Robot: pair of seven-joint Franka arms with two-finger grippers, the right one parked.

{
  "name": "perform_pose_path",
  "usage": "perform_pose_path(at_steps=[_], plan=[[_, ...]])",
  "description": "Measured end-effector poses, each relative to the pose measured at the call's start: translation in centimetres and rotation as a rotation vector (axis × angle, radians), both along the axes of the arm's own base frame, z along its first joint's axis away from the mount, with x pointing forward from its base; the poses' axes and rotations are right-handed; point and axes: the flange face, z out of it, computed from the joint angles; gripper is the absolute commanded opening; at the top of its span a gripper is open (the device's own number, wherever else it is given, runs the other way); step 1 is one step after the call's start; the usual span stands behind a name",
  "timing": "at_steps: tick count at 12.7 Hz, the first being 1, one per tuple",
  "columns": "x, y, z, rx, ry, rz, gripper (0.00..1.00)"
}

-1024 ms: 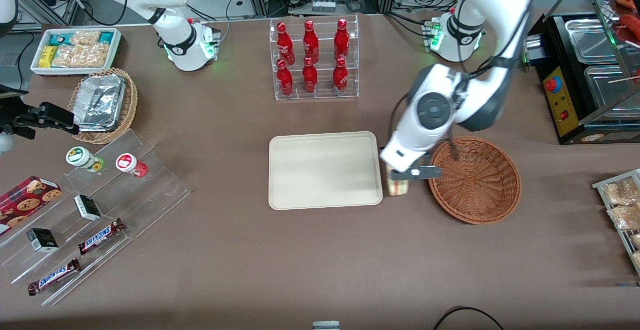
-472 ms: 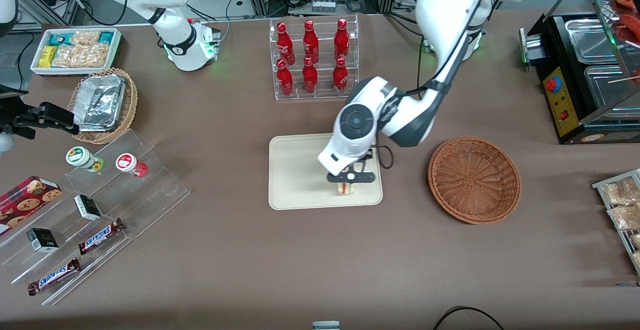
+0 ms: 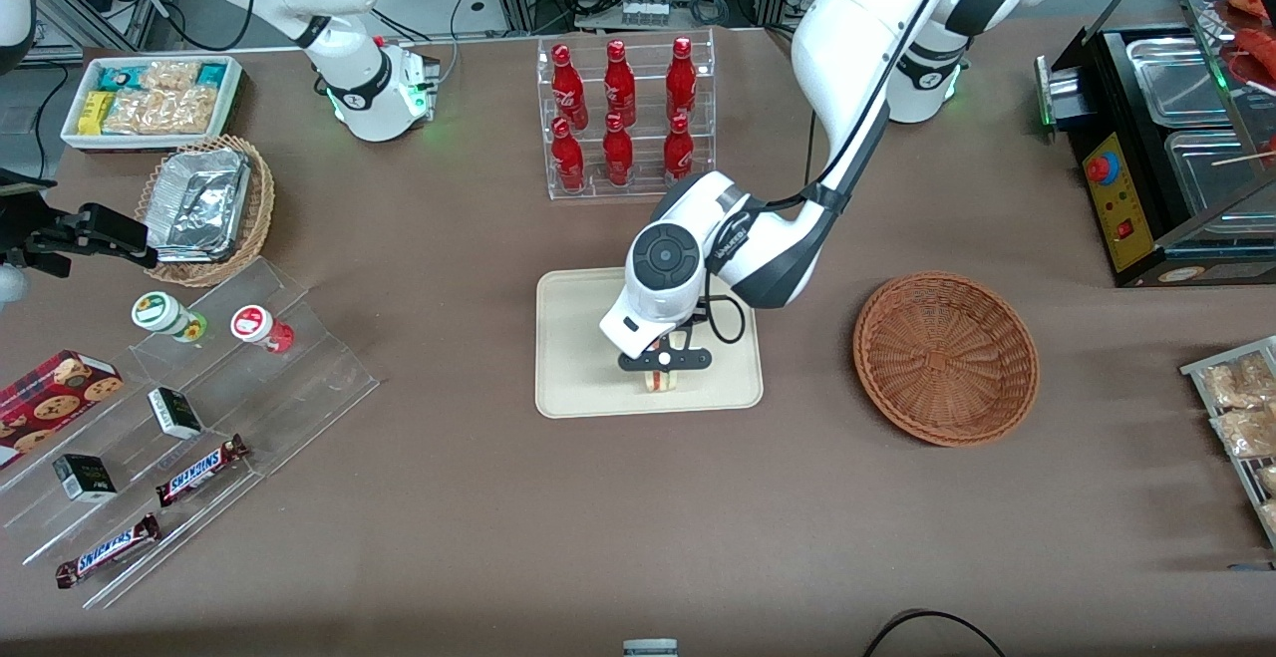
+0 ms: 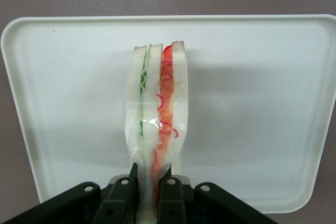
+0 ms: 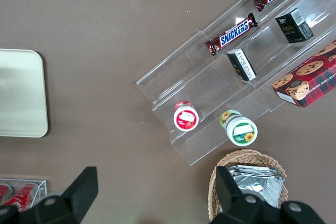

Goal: Place sandwich from basket to tray

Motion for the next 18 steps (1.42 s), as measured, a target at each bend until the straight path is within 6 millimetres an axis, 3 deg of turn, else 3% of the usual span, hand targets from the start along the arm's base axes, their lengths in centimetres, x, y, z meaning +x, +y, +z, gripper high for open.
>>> perform_pose_path(at_steps=[6,7,8,11,13,15,18], plan=[[-0.3,-0.2,-2.2,0.018,0.025,0.025,0.0],[-0.5,-0.4,-2.7,0.019,0.032,0.021,0.44],[-0.7,-0.6,-3.1,0.019,0.037,0.018,0.99],[-0.9,-1.0,-3.2,0.015,0.036,0.015,1.0],[-0.5,-1.2,-2.2,0.002,0.022,0.016,1.0],[0.1,-1.2,0.1,-0.015,-0.001,0.021,1.0],[1.3,0.2,5.5,-0.028,-0.029,0.038,1.0]])
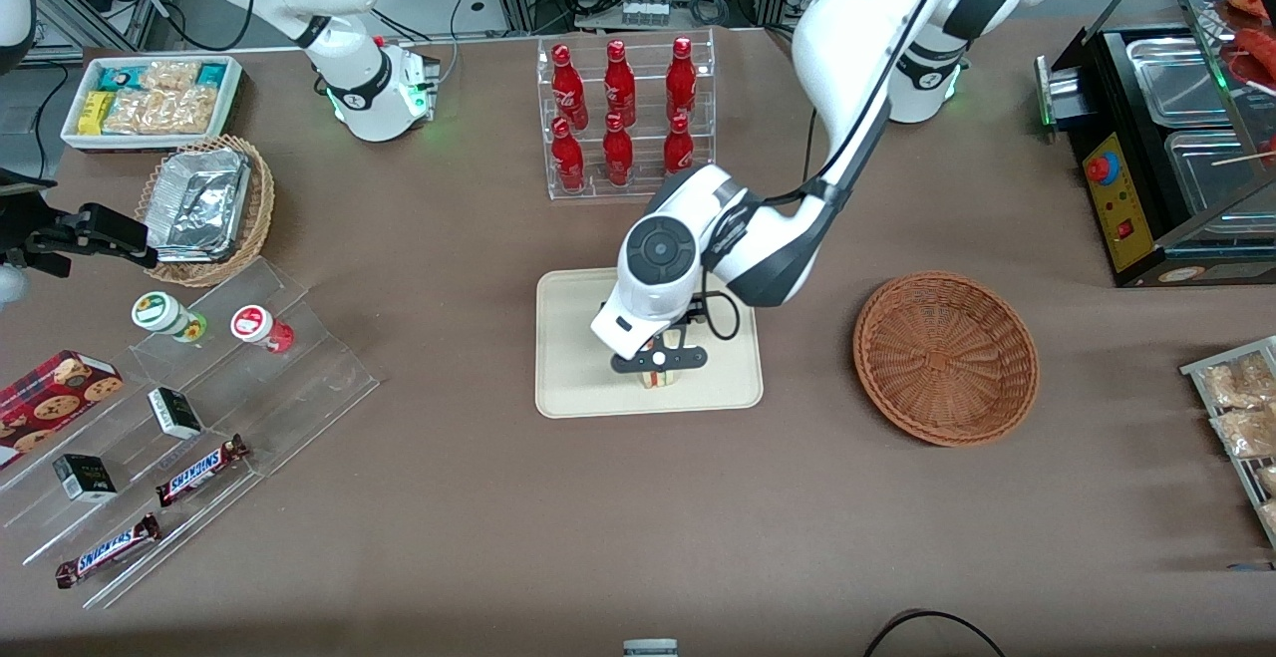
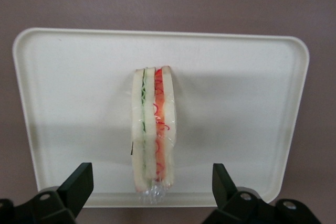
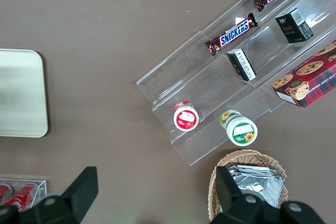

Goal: Place sandwich from basket to tray

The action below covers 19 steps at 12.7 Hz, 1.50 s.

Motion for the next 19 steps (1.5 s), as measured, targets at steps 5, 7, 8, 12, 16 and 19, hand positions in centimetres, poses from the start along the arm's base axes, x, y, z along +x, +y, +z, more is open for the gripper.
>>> perform_pose_path(at_steps=[5,7,8,12,16,19], plan=[[2.3,5.3,6.8,0.011,-0.018,-0.079,1.0],[3.4,8.5,8.5,0.039,-0.03,-0.109,1.0],[3.9,10.2,9.3,0.049,-0.031,-0.109,1.0],[5.7,16.7,11.9,0.071,-0.007,-0.13,1.0],[6.3,22.1,13.8,0.073,0.011,-0.167,1.0],[5.6,24.4,16.3,0.076,0.03,-0.161,1.0]])
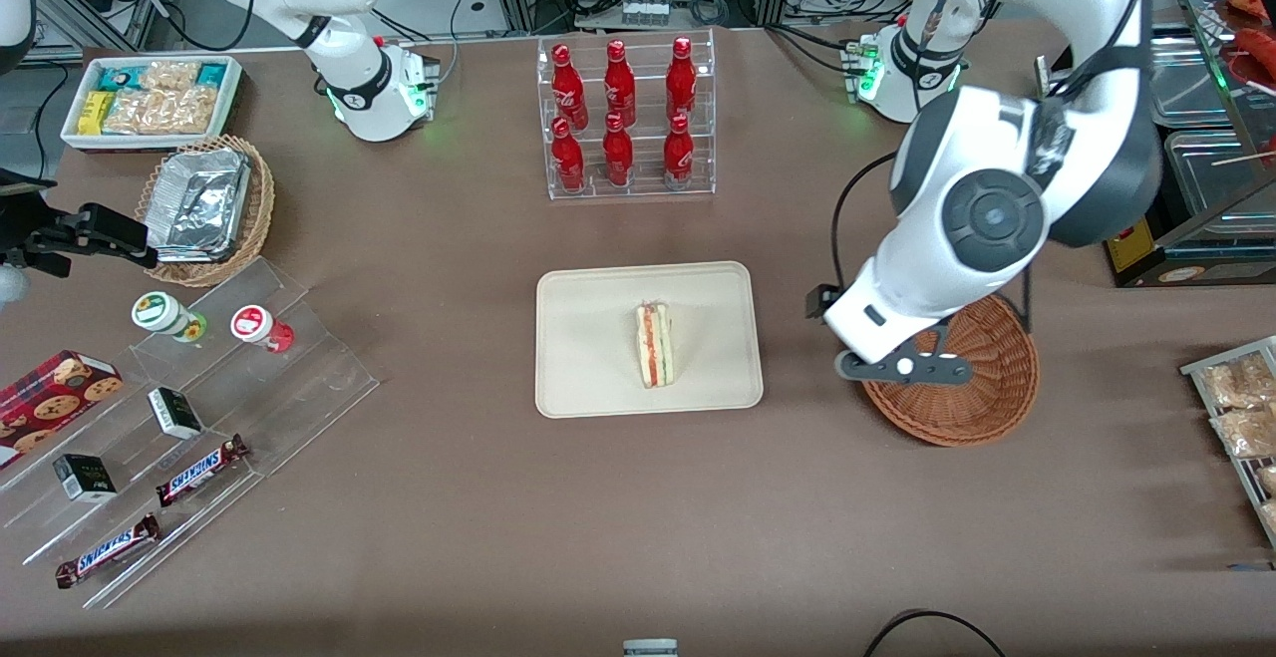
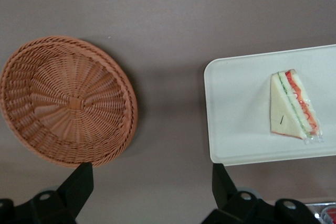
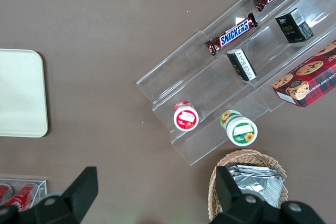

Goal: Place sandwich from basket to tray

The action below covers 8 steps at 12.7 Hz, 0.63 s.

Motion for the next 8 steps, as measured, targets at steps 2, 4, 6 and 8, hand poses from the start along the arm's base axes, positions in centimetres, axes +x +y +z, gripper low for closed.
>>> perform_pose_path(at_steps=[2,4,6,8], plan=[[-0.7,0.9,1.2,-0.009,-0.003,0.006,1.0],[-1.5,1.6,2.2,-0.018,-0.003,0.009,1.0],[-1.4,3.6,2.9,-0.028,-0.006,0.034,1.0],[-0.6,6.8,3.1,-0.047,-0.001,0.045,1.0]])
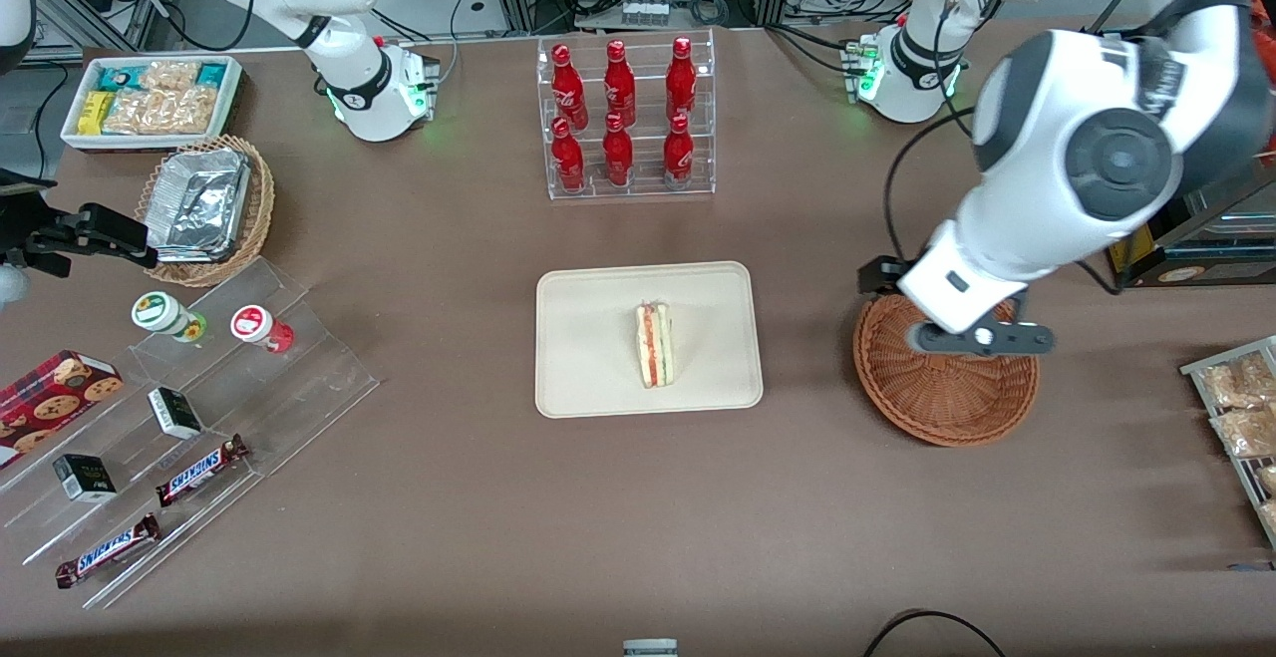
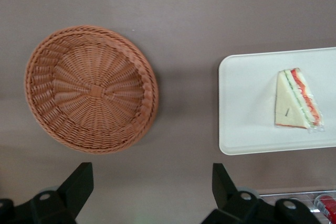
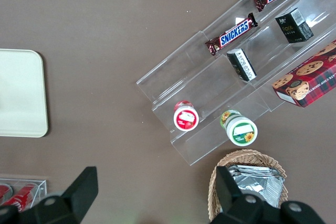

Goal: Place sandwich from basket to tray

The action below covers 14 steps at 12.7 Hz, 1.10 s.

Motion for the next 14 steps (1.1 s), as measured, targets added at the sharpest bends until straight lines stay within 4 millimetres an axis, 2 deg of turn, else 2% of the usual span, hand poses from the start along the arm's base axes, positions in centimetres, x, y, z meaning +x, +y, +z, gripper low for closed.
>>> perform_pose_path(at_steps=[2,4,8,10,12,14], plan=[[0.0,3.1,0.5,-0.023,0.007,-0.011,1.0],[-1.1,5.6,1.6,-0.019,0.023,-0.017,1.0],[-4.0,7.3,3.6,0.036,0.05,-0.04,1.0],[-5.0,8.8,4.7,0.037,0.066,-0.051,1.0],[-6.2,10.3,6.0,0.038,0.065,-0.046,1.0],[-7.9,11.1,7.6,0.044,0.079,-0.044,1.0]])
